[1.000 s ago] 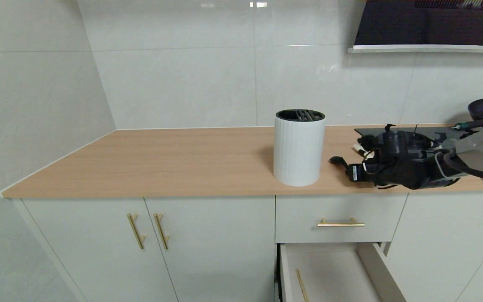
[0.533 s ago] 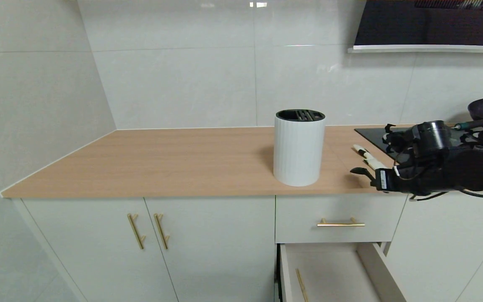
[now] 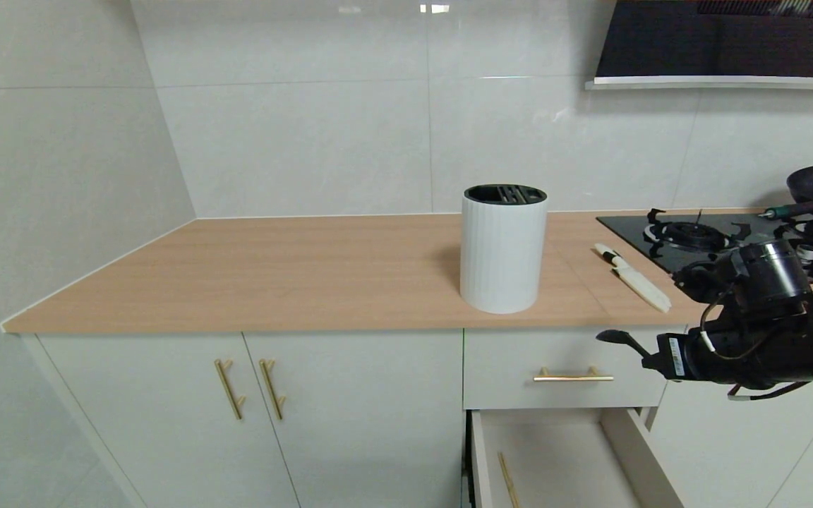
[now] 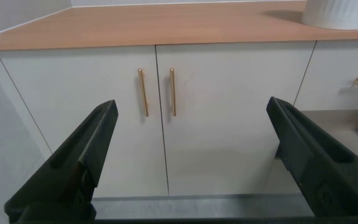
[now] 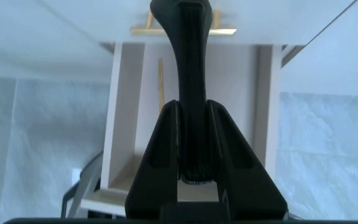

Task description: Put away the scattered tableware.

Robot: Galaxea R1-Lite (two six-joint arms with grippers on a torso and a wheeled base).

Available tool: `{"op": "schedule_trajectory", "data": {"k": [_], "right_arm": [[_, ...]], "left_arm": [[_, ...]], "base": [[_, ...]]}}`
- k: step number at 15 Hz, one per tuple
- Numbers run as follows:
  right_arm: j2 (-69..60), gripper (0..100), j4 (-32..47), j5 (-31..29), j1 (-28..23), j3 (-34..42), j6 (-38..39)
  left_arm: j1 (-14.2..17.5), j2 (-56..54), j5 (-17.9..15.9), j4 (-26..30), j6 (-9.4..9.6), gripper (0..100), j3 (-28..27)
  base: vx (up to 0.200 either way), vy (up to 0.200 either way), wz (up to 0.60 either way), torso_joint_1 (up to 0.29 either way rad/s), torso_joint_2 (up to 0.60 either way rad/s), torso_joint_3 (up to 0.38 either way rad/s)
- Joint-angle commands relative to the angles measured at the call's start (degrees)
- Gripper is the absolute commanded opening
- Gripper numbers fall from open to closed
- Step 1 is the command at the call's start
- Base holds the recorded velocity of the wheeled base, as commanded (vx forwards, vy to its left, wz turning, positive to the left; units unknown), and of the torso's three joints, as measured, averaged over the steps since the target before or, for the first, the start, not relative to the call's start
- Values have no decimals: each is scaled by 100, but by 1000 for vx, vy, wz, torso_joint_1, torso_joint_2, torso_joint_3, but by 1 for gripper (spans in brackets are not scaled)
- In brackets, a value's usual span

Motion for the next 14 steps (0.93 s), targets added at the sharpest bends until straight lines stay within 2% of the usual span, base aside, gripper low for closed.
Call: {"op": "schedule_trajectory", "data": {"k": [1, 8, 14], "right_arm": [[197, 0, -109, -10, 102, 113, 2], [672, 0, -583, -53, 181, 289, -16], [1076, 0, -1058, -203, 225, 438, -16]], "left_arm": [[1, 0, 1, 2, 2, 100, 1], [1, 0, 1, 2, 2, 100, 1], [1, 0, 1, -7, 2, 100, 1]], "base": [[0, 0, 0, 0, 0, 0], [0, 0, 0, 0, 0, 0], [0, 0, 0, -166, 397, 231]]}}
